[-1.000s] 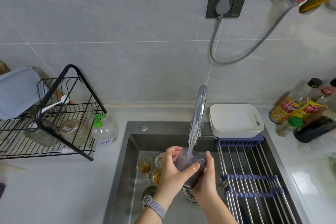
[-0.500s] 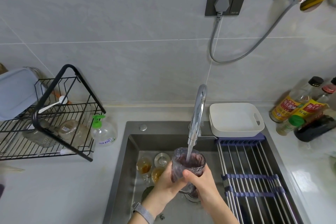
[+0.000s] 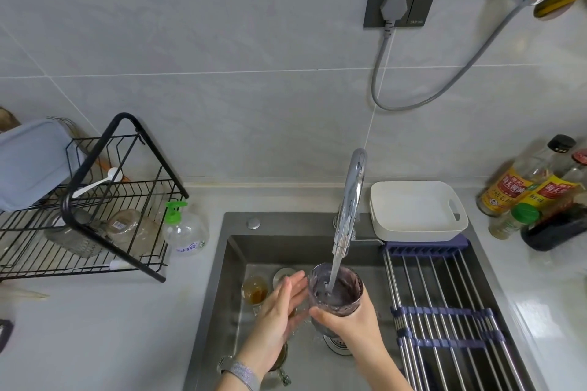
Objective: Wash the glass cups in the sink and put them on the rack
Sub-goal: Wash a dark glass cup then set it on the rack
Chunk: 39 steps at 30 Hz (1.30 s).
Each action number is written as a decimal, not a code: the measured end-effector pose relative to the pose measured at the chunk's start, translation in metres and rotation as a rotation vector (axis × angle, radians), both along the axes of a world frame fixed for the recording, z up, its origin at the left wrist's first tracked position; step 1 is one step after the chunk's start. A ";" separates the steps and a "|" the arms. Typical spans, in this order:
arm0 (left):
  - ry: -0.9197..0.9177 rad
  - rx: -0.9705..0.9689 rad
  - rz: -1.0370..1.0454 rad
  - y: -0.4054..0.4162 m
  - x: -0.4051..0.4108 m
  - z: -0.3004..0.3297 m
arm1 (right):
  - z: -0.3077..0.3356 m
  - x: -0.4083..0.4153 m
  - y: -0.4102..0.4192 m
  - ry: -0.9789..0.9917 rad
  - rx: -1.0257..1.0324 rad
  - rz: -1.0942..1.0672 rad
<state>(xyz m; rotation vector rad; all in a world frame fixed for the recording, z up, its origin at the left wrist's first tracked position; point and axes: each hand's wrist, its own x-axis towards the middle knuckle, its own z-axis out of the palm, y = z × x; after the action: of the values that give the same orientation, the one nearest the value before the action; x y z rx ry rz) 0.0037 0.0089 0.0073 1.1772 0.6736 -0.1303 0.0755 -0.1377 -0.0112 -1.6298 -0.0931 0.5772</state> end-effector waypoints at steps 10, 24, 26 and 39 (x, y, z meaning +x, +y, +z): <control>-0.152 -0.063 -0.222 -0.001 0.005 -0.002 | 0.008 -0.004 0.005 0.204 0.151 0.178; -0.060 0.115 -0.067 -0.010 0.009 0.010 | 0.036 0.093 0.007 0.574 0.441 -0.341; -0.035 0.107 -0.050 -0.007 0.009 0.006 | 0.035 0.097 0.007 0.543 0.394 -0.285; 0.012 0.120 -0.038 -0.002 0.007 0.008 | 0.001 0.099 -0.023 0.510 0.391 -0.270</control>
<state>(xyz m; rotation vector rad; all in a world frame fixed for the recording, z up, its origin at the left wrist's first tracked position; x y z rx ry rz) 0.0102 0.0072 0.0151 1.3053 0.6768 -0.1303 0.1741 -0.1605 -0.0099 -1.0584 0.3651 0.6983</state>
